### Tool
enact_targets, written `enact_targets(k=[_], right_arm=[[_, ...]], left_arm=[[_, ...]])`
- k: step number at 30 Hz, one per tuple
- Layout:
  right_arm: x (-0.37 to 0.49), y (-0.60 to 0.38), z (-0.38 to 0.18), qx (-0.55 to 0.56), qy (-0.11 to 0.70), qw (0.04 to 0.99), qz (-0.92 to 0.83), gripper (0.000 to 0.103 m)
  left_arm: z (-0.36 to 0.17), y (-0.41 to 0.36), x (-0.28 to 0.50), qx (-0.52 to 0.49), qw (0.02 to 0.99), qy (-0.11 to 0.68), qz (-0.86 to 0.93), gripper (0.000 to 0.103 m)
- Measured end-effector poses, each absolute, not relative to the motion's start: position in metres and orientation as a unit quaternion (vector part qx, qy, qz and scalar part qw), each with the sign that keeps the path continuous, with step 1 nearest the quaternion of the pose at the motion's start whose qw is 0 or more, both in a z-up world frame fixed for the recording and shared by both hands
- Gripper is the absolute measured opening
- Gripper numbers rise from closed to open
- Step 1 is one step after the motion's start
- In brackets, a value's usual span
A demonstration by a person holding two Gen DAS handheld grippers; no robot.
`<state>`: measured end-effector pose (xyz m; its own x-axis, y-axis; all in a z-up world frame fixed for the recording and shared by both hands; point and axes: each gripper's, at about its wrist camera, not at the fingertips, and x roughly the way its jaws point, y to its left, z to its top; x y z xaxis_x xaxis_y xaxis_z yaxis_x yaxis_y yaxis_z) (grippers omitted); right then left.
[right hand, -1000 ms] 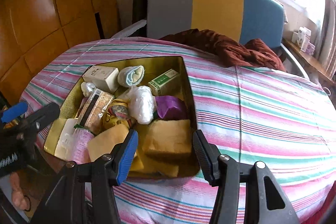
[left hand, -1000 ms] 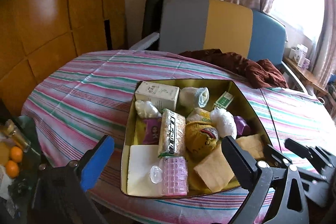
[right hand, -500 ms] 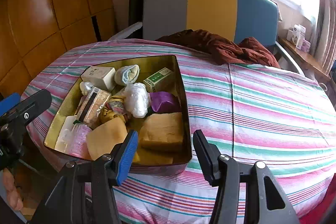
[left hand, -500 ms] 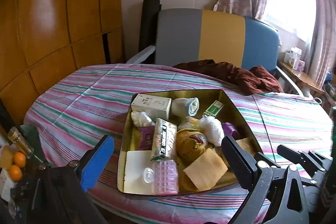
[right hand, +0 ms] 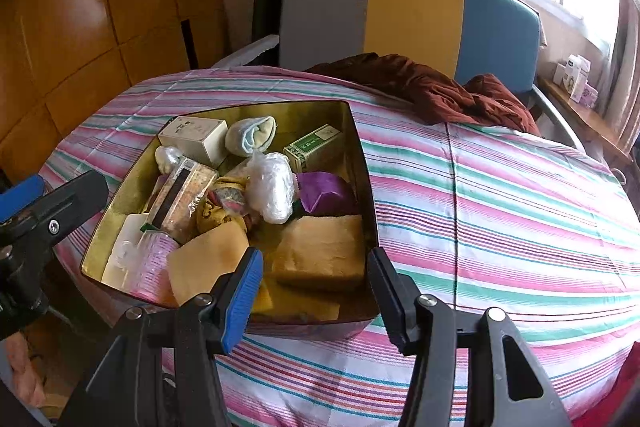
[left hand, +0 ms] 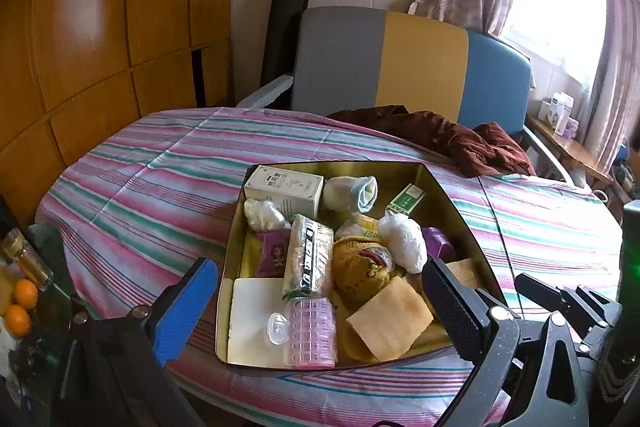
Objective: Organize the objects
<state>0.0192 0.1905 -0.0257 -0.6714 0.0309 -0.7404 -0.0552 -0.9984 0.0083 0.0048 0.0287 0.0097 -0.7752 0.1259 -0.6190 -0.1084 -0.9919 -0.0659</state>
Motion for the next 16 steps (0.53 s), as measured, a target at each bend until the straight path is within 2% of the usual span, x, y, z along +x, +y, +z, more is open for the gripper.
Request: enact_targets(k=[16], right_arm=[[0.0123, 0.1848, -0.0272, -0.407, 0.010, 0.016, 0.913, 0.055]], left_arm=[[0.0006, 0.0258, -0.0026, -0.343, 0.059, -0.015, 0.937, 0.103]])
